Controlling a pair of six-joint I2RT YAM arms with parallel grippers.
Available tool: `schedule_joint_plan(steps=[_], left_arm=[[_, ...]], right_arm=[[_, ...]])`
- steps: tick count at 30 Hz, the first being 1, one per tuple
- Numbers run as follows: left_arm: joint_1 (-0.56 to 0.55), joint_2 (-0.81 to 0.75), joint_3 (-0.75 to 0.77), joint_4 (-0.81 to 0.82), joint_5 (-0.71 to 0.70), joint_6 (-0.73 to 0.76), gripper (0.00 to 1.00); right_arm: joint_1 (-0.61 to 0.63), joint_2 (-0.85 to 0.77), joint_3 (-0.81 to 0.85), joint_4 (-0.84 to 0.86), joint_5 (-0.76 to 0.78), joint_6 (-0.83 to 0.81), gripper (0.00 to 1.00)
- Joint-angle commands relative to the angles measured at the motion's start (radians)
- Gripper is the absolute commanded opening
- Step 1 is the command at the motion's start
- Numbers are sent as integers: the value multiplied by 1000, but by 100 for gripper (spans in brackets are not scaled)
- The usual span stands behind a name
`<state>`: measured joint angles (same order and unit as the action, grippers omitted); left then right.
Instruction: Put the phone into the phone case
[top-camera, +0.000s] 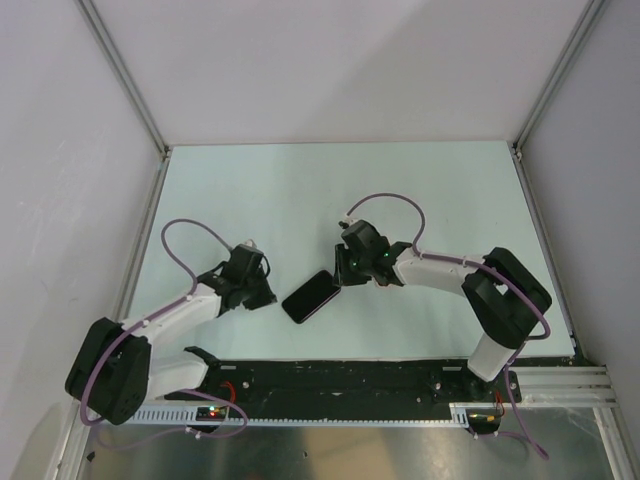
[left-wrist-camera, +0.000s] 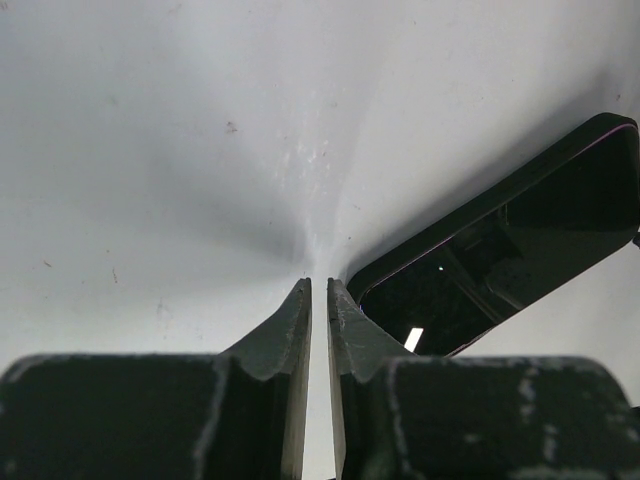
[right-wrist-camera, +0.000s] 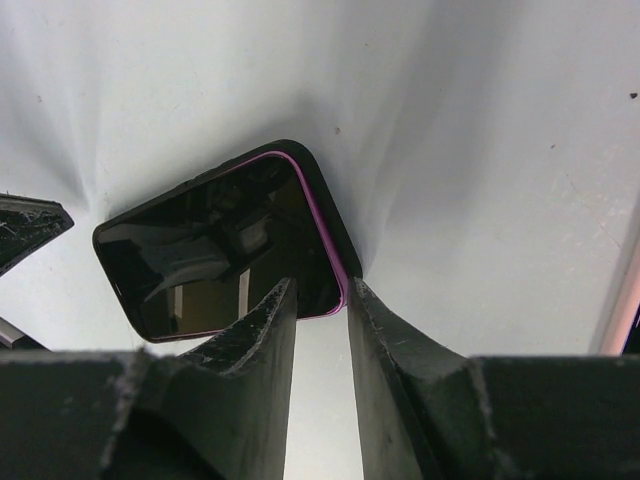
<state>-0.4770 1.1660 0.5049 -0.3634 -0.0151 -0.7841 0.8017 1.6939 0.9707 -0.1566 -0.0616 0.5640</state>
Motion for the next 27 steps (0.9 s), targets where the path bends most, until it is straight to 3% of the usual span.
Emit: schedule_joint_plan(steps=[1,7,19,27], left_arm=[[0,-30,-10,10,-2,-14,16],[-5,-28,-12,10,2,-18,16],[-40,13,-8,18,-12,-34,15],[-68,54,1,42,0,-43,15]], right_arm=[[6,18,1,9,2,-15,31],[8,35,2,0,6,-16,31],[48,61,14,-32,38,-19,18],[91,100,15,-43,44,-11,17]])
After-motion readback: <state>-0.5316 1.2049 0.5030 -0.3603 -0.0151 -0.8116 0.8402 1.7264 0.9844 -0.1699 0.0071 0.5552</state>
